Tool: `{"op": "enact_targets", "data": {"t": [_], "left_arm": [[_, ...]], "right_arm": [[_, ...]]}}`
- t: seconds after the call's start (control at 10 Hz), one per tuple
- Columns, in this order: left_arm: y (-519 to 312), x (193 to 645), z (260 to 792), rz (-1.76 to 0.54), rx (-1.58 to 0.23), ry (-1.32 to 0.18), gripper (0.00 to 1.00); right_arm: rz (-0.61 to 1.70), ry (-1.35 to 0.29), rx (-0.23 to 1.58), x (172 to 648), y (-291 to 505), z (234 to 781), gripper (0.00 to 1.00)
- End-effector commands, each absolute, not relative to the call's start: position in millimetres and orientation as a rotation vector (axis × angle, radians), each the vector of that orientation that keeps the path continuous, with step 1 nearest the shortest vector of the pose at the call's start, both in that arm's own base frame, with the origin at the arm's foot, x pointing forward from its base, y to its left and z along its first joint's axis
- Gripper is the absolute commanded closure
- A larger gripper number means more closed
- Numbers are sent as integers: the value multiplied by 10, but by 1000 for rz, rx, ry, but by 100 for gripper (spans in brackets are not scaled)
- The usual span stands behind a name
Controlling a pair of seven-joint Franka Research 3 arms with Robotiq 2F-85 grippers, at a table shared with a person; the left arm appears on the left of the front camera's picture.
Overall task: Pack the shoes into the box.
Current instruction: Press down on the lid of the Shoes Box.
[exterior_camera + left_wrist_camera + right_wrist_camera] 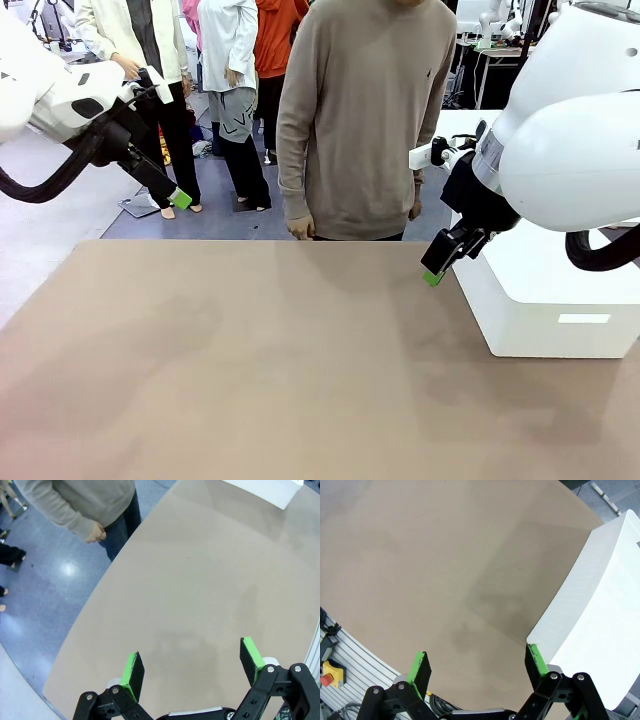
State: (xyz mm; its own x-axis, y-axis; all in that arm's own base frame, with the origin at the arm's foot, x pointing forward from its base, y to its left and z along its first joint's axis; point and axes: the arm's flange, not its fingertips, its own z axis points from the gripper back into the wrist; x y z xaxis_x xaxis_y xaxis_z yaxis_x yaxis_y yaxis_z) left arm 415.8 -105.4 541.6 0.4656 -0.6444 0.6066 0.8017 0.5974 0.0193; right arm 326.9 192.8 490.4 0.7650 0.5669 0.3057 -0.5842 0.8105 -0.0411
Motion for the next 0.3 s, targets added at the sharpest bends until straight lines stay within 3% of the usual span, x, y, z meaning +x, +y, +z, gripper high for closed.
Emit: {"op": "enact_targets", "data": {"t": [0.0, 0.2], "left_arm": [[-1047, 4167, 5437, -892, -274, -609, 0], [-1047, 4167, 5437, -892, -274, -609, 0]], "right_arm": [[623, -316, 53, 3266, 1920, 4913, 0], [623, -316, 53, 3266, 1920, 4913, 0]]}}
